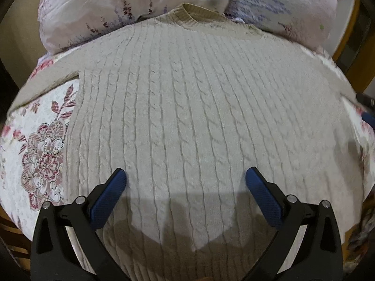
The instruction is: Fold small clothes
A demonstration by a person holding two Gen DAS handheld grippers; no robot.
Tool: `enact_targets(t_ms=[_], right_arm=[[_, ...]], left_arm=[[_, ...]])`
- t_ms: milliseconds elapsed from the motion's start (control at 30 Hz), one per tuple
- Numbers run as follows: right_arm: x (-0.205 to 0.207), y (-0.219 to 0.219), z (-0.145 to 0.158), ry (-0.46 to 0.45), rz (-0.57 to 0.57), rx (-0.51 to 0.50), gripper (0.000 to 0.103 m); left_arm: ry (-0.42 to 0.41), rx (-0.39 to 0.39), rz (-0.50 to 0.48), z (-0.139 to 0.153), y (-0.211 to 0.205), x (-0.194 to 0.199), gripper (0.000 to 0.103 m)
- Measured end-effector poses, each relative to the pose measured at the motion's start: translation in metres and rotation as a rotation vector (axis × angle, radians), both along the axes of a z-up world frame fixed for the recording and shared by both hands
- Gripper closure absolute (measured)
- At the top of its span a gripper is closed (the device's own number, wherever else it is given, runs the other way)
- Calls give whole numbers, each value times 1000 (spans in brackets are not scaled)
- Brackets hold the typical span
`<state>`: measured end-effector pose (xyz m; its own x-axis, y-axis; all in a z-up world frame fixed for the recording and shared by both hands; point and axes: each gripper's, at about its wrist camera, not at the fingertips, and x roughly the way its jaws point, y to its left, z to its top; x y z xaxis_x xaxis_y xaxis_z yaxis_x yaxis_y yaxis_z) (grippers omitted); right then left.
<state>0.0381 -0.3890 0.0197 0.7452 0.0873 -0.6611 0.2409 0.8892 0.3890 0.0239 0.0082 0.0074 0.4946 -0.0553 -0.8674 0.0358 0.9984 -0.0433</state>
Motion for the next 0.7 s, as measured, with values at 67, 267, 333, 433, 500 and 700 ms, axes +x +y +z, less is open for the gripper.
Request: enact_targets(t_ms=[67,267,333,433,500,700], right_arm=[[5,-79,-1,-8,-189,130,15],[5,-242,-49,15,-581,499,39],[12,-258,-65,33,-587,549,53],[18,-260,-70,24,-586,517,79],[22,-264,-68,23,-593,483,94],[53,-162,30,-207,-324,237,95]], left_arm=[[-11,-108,41,7,15,11,2],[-150,-344,202,27,61,31,2],[-179,-278,261,34,74,39,2],[-208,-221,315,41,91,43,2],[-206,-184,368,46,112,47,2],[-216,-175,562,53,200,47,2]])
